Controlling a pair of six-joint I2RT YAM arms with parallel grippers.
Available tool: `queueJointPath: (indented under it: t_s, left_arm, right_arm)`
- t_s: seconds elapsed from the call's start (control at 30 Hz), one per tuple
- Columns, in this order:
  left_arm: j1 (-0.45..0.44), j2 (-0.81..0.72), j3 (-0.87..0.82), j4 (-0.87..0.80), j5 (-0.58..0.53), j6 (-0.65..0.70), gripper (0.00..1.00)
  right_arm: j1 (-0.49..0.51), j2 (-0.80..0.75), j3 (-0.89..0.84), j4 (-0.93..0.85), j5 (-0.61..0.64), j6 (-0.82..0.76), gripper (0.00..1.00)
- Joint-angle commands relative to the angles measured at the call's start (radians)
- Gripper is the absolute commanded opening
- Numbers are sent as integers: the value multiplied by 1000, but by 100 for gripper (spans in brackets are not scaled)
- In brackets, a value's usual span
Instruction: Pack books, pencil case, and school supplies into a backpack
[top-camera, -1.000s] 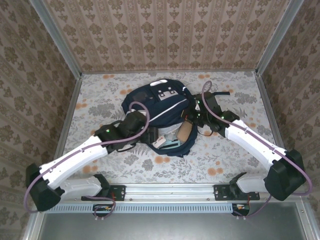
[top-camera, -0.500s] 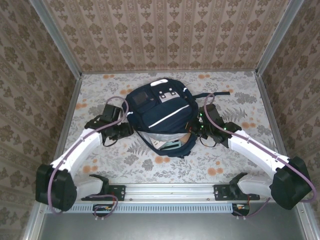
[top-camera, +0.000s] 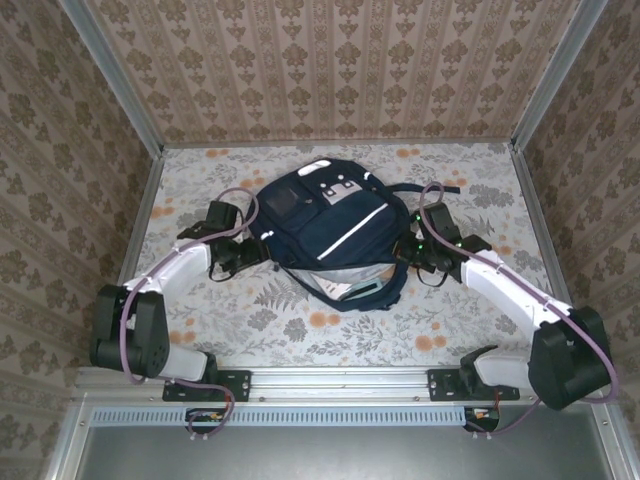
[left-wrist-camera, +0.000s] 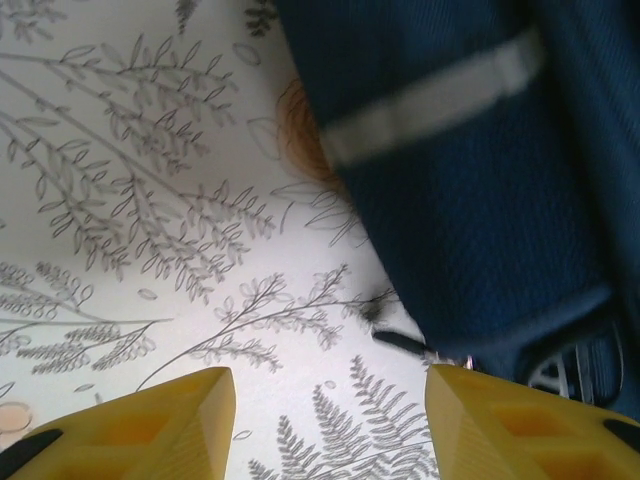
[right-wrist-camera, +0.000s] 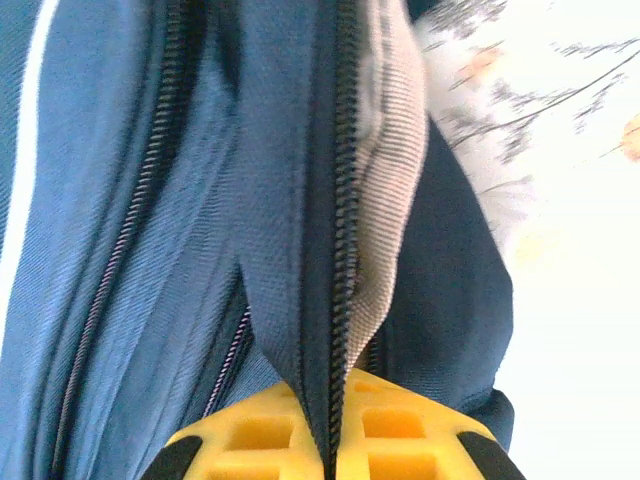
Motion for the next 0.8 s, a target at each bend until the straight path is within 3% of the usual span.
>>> queueJointPath:
  t_s: [0.0, 0.13, 0.27, 0.43, 0.53, 0.67, 0.77]
  left_arm:
    - [-21, 16, 47, 34, 34, -17, 55]
    - [-51, 46, 66, 55, 52, -45, 57]
    - [-87, 76, 88, 72, 59, -64, 57]
    - [-125, 132, 100, 109, 80, -85, 56]
    - [-132, 156, 96, 138, 103, -97, 55]
    - [-132, 174, 103, 150, 110, -100, 55]
    - [-130, 184, 111, 150, 117, -109, 54]
  right_arm:
    - [-81, 59, 72, -41, 9, -132, 5]
    - [-180, 183, 170, -46, -16, -207, 6]
    - [-221, 266, 289, -90, -34, -262, 16]
    - [-209, 198, 294, -96, -19, -241, 49]
    - [-165, 78, 238, -115, 48, -208, 54]
    - [-62, -84, 138, -157, 156, -138, 54]
    - [89, -188, 61, -170, 275, -63, 53]
